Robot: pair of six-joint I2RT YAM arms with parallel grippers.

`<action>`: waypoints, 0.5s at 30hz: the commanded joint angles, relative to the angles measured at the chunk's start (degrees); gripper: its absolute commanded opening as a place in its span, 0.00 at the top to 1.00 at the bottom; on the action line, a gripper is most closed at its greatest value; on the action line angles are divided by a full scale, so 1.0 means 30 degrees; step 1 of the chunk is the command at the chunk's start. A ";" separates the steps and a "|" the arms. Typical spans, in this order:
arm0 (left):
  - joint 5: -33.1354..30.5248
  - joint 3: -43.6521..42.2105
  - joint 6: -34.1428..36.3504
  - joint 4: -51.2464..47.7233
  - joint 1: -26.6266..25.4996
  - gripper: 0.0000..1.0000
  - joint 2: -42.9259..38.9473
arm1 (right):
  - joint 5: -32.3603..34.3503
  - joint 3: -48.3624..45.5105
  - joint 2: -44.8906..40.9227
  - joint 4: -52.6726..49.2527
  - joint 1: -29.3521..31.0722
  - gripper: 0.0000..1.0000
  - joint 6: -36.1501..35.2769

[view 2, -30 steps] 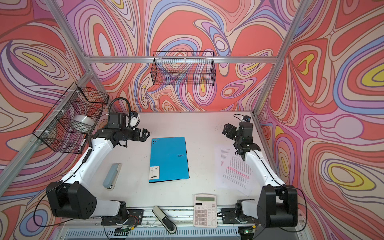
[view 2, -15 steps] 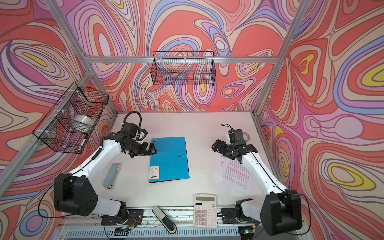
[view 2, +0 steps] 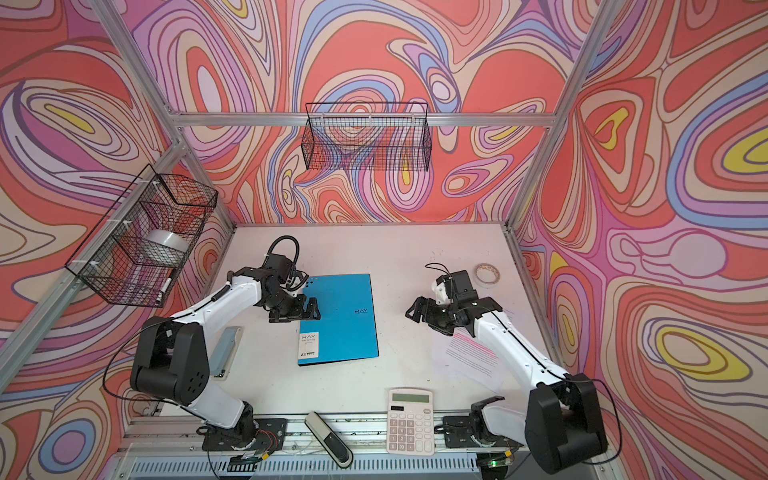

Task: Put the files into the folder
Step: 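Move the left gripper to the blue folder's near edge while the right gripper approaches it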

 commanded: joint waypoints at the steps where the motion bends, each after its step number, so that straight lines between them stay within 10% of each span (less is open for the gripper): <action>1: -0.0222 0.0079 -0.0711 -0.0473 -0.0054 0.00 0.0833 | -0.0544 -0.0525 0.0392 0.1430 0.0264 0.09 0.0742; 15: 0.2843 0.0293 -0.0803 -0.0105 -0.0216 0.00 0.2207 | -0.0659 -0.0388 0.3386 0.4962 0.1905 0.09 0.2513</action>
